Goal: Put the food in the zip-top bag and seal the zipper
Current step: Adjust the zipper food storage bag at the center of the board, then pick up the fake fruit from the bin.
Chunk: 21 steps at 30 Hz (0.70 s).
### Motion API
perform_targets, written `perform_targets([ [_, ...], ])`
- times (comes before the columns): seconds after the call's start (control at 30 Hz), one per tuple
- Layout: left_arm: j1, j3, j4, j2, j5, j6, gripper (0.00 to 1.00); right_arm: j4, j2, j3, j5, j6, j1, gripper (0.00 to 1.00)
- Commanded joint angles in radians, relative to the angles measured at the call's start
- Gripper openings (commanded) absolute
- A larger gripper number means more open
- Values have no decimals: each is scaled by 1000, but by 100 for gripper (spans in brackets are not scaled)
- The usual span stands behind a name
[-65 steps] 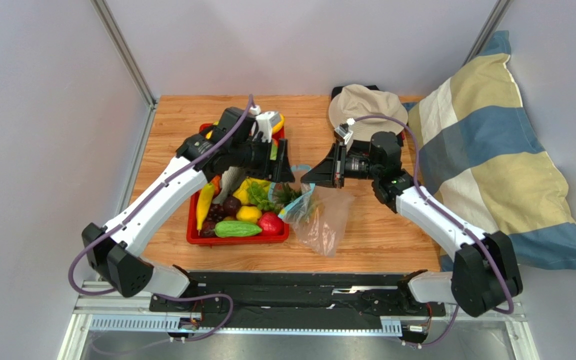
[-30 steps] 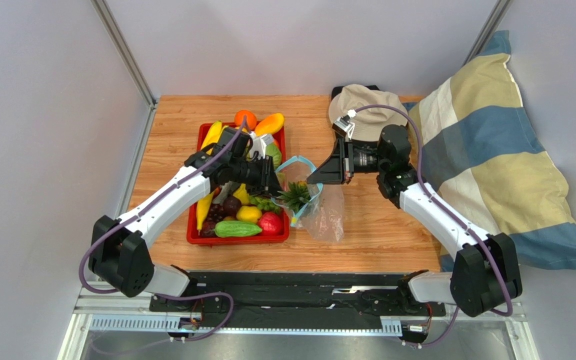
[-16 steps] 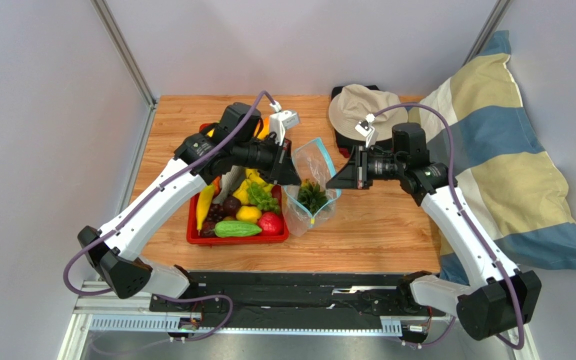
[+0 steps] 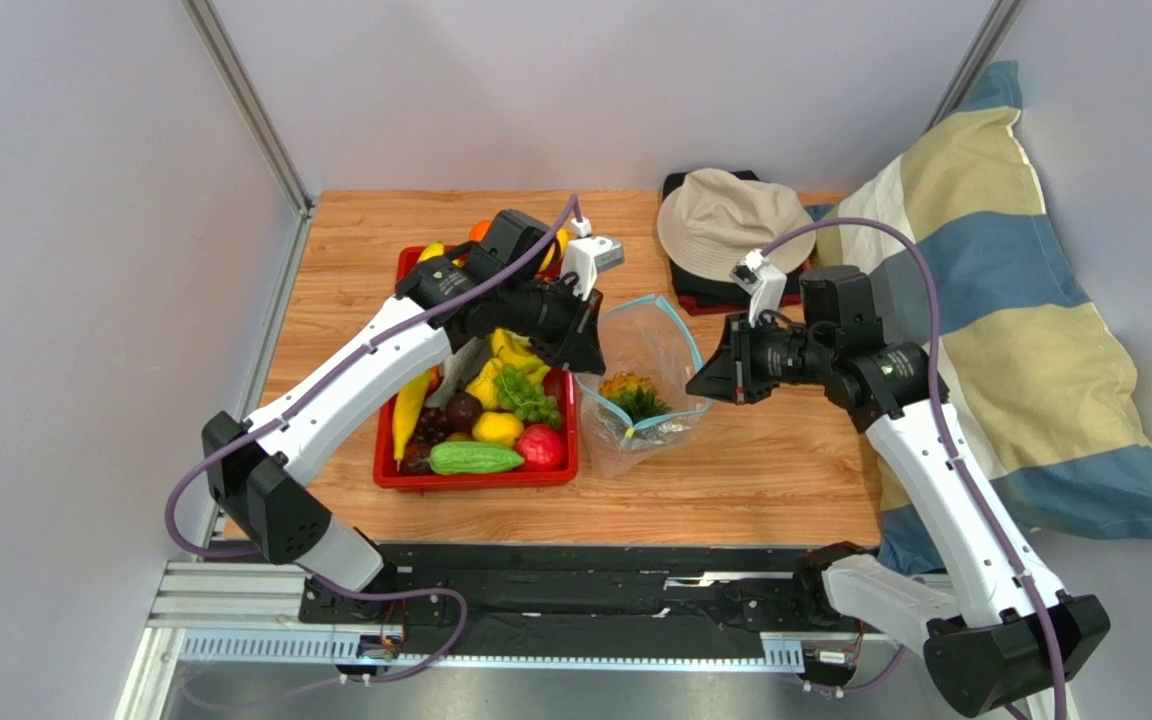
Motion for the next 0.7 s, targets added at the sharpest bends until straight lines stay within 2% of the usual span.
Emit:
perform_targets([
  [0.0,-9,1,47,9,-1,45,3,6,10,48,63,-21,0,0],
  [0.07,-10,-26,44,17,-25,62,4,15,28,5,98,-44,0,0],
  [0.13,-7,-37,41,21,-53,71,10,21,54,-7,110,-74,2,0],
  [0.17,-5,-37,38,24,-55,71,16,26,60,-6,104,-79,0,0],
  [0.2,-4,-37,36,24,-47,69,32,29,68,6,107,-79,0,0],
  [0.27,14,-45,44,0,-18,63,48,41,84,17,95,-76,-1,0],
  [0.3,21,-48,50,-12,-24,62,64,47,85,23,89,-73,0,0],
  [0.4,77,-48,38,-75,-9,79,84,67,85,17,43,-88,0,0],
  [0.53,227,-109,4,-195,39,172,98,60,88,16,23,-116,0,0],
  [0.57,320,-124,-4,-248,74,180,99,58,87,17,23,-122,0,0],
  [0.6,358,-131,-60,-268,88,221,99,60,88,20,12,-122,2,0],
  [0.67,433,-106,-166,-296,65,391,99,61,90,36,10,-108,2,0],
])
